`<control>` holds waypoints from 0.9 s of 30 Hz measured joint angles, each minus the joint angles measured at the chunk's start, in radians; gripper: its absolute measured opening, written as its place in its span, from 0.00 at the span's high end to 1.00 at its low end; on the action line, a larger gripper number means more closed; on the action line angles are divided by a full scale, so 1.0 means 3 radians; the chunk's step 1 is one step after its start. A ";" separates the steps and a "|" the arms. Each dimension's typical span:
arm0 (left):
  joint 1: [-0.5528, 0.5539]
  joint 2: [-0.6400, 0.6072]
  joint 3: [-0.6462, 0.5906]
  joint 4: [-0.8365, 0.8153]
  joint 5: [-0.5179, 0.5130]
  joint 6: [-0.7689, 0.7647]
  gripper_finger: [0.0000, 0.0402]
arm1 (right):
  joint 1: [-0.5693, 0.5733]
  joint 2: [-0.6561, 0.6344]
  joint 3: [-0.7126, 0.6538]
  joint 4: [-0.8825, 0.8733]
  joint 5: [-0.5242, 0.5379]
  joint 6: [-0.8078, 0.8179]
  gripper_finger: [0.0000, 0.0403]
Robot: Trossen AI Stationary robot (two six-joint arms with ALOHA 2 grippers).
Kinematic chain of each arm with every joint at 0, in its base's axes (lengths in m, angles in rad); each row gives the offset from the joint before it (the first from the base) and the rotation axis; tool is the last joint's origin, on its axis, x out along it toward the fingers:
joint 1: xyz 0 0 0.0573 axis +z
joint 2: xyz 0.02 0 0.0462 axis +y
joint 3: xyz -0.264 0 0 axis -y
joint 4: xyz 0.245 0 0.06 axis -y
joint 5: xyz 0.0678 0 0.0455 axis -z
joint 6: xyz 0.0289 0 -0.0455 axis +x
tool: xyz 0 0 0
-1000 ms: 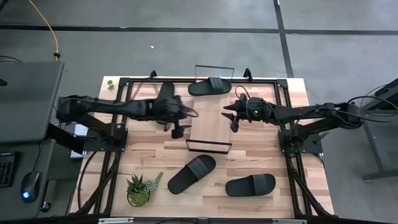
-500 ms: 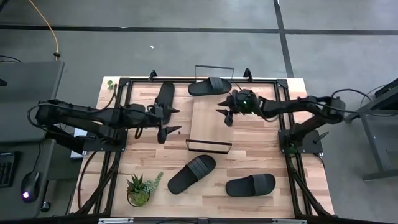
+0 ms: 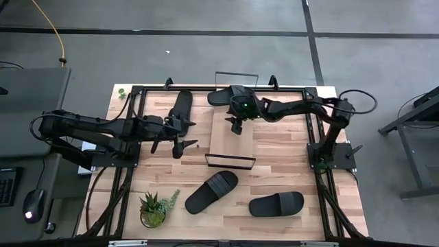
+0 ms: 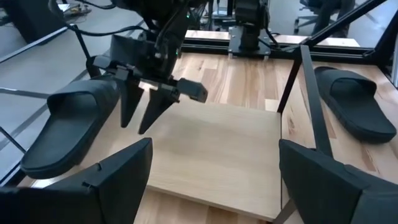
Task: Pick and place slides into the shelf
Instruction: Put the top right black slide on the shelf
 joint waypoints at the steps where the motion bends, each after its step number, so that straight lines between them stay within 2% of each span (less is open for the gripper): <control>1: -0.0001 0.0000 0.0000 0.0003 0.0000 0.0001 0.18 | -0.0005 0.0015 0.0015 -0.0007 0.0004 -0.0026 0.65; 8: -0.0001 0.0000 0.0000 0.0001 0.0000 -0.0001 0.18 | -0.0095 0.0063 0.0055 -0.0027 0.0322 -0.0075 0.65; 13: 0.0000 0.0000 0.0000 0.0002 0.0000 -0.0025 0.18 | -0.0211 0.0063 0.0055 -0.0037 0.0346 0.0009 0.65; 23: 0.0000 0.0000 0.0000 0.0001 -0.0001 -0.0036 0.18 | -0.0268 0.0063 0.0054 -0.0051 0.0767 0.0097 0.65; 27: 0.0000 0.0000 0.0000 0.0001 -0.0001 -0.0037 0.18 | -0.0269 0.0063 0.0054 -0.0046 0.0820 0.0125 0.65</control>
